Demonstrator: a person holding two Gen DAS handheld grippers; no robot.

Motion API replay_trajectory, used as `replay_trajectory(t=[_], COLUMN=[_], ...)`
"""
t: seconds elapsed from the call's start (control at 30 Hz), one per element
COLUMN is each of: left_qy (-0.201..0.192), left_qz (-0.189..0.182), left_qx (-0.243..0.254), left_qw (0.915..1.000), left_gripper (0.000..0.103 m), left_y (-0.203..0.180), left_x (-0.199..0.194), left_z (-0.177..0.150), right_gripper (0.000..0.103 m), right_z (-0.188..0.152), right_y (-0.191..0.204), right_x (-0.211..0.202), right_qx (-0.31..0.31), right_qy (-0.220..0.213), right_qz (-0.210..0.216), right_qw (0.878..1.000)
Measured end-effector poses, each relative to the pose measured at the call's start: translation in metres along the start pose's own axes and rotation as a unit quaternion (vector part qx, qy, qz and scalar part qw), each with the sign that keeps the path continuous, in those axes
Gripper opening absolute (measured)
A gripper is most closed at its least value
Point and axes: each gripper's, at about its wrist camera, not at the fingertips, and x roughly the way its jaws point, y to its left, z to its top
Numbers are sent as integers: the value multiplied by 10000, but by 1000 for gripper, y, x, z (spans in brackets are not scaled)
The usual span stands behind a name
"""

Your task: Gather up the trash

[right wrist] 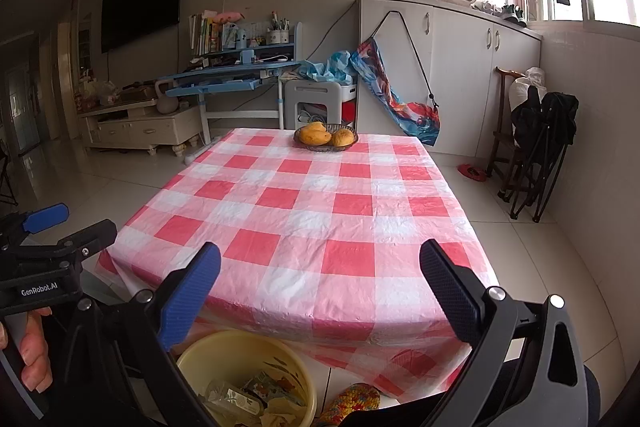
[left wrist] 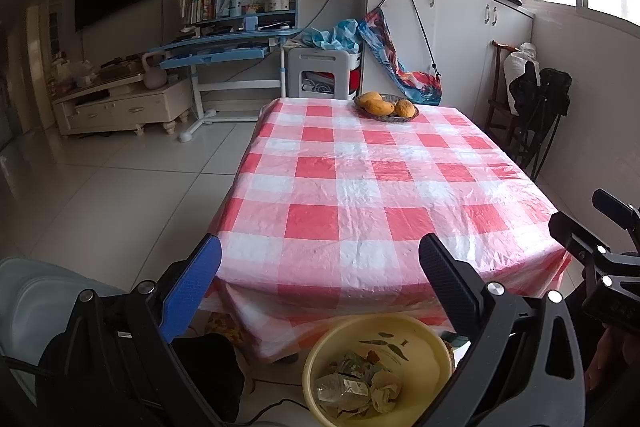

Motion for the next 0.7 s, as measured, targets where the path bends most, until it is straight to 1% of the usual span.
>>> replay_trajectory(t=[0.7], left_qy=[12], left_qz=[24], left_qx=[-6], left_qw=[10000], left_gripper=[96], left_y=[0], left_x=[1], left_z=[0], right_gripper=[95], right_z=[-1], right_y=[1], right_x=[0], right_qx=[-12], right_qy=[12], right_qz=[-10], right_qw=[10000])
